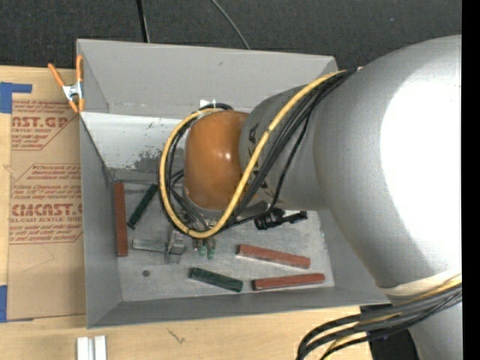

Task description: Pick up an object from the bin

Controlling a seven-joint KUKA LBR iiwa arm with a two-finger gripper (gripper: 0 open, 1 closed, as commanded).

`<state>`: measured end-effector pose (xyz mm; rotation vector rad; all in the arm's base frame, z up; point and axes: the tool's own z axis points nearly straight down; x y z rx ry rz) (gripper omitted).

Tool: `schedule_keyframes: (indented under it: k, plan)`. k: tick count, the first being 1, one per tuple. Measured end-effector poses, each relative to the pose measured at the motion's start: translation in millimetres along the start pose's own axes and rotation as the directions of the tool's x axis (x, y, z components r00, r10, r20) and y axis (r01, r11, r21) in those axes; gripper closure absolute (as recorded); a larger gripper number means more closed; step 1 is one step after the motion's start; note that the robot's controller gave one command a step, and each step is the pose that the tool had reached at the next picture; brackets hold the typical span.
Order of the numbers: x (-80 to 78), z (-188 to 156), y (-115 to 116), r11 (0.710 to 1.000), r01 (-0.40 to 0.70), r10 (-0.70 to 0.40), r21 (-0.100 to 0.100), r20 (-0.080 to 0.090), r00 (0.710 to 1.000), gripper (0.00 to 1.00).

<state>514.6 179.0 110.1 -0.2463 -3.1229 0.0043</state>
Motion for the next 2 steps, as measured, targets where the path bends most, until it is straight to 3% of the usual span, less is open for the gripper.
schedule_keyframes:
  k: [2]
  plan:
    - [-12.3,-114,0,1.000,-0.005,0.005,-0.004,0.010,1.000,1.00]
